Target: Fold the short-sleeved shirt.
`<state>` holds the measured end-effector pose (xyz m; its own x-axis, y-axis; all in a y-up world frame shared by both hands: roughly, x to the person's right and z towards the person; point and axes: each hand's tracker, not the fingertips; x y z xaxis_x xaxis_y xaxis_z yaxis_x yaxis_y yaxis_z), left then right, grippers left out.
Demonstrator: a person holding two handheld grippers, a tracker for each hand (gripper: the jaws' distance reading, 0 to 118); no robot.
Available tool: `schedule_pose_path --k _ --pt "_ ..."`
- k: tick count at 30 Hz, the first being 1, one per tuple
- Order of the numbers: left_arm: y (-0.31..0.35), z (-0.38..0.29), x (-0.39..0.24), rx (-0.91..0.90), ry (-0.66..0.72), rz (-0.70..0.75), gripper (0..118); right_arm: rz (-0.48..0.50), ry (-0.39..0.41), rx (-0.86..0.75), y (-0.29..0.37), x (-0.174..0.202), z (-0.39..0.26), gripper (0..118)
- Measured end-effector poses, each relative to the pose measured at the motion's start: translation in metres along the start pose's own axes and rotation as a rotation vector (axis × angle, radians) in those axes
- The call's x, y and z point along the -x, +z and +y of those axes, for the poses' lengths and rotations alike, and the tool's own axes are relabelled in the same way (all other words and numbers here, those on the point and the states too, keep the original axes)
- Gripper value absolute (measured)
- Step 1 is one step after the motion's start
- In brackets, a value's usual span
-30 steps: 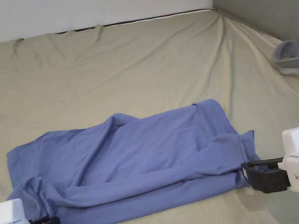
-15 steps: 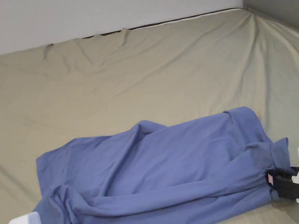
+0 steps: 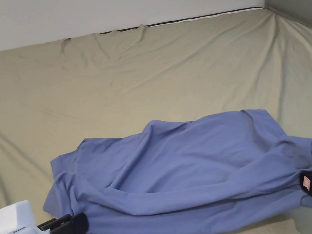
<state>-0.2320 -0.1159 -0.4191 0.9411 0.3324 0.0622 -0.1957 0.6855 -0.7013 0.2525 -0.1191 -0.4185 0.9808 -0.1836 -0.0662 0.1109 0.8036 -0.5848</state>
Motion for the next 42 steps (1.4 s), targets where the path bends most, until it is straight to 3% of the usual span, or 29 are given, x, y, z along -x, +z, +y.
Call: schedule_pose_path --k 3,14,15,16,17,18,19,20,21,22,24,25,28,32,33,34,35,36,42 --pt "0.024 -0.021 -0.001 -0.031 0.035 0.033 19 -0.008 -0.048 0.028 0.019 0.002 -0.016 11" --pt "0.006 -0.065 -0.006 0.066 0.034 0.162 19 -0.061 -0.029 0.16 0.009 -0.001 -0.066 12" --pt "0.002 -0.066 -0.005 0.08 0.036 0.174 20 -0.074 -0.037 0.191 0.004 -0.003 -0.067 21" --pt "0.0 -0.067 -0.007 0.096 0.032 0.187 28 -0.087 -0.027 0.192 0.002 -0.002 -0.069 41" --pt "-0.002 -0.068 -0.007 0.107 0.019 0.206 44 -0.117 -0.003 0.199 0.002 0.0 -0.07 68" --pt "-0.004 -0.07 -0.01 0.122 0.0 0.236 70 -0.163 0.056 0.221 0.001 0.004 -0.07 95" --pt "-0.006 -0.073 -0.012 0.132 -0.035 0.274 78 -0.188 0.11 0.234 0.001 0.006 -0.07 102" --pt "-0.009 -0.076 -0.013 0.138 -0.07 0.296 78 -0.189 0.14 0.24 0.001 0.007 -0.069 102" --pt "-0.011 -0.079 -0.015 0.149 -0.093 0.318 102 -0.183 0.15 0.24 0.005 0.008 -0.07 116" --pt "-0.01 -0.081 -0.016 0.156 -0.101 0.334 117 -0.169 0.124 0.215 0.01 0.008 -0.068 117" --pt "-0.004 -0.075 -0.015 0.14 -0.074 0.331 115 -0.146 0.063 0.166 0.019 0.009 -0.06 112" --pt "0.001 -0.068 -0.018 0.138 -0.043 0.352 114 -0.145 0.07 0.153 0.027 0.012 -0.053 112" --pt "0.034 -0.041 -0.04 -0.036 -0.072 0.333 109 -0.151 0.168 0.038 0.045 0.032 -0.024 112" --pt "0.059 0.003 -0.069 -0.299 -0.234 0.289 106 -0.095 0.205 -0.178 0.045 0.055 0.021 110" --pt "0.057 0.013 -0.072 -0.32 -0.243 0.286 93 -0.069 0.183 -0.206 0.04 0.056 0.03 96" --pt "0.053 0.025 -0.07 -0.302 -0.239 0.281 62 -0.028 0.169 -0.217 0.034 0.057 0.039 68" --pt "0.047 0.036 -0.067 -0.286 -0.242 0.278 18 0.009 0.157 -0.223 0.026 0.057 0.045 25" --pt "0.036 0.046 -0.062 -0.258 -0.218 0.26 0 0.051 0.141 -0.228 0.015 0.055 0.05 0" --pt "-0.037 0.085 -0.02 -0.111 -0.145 0.308 0 0.104 0.118 -0.169 -0.035 0.045 0.069 0"
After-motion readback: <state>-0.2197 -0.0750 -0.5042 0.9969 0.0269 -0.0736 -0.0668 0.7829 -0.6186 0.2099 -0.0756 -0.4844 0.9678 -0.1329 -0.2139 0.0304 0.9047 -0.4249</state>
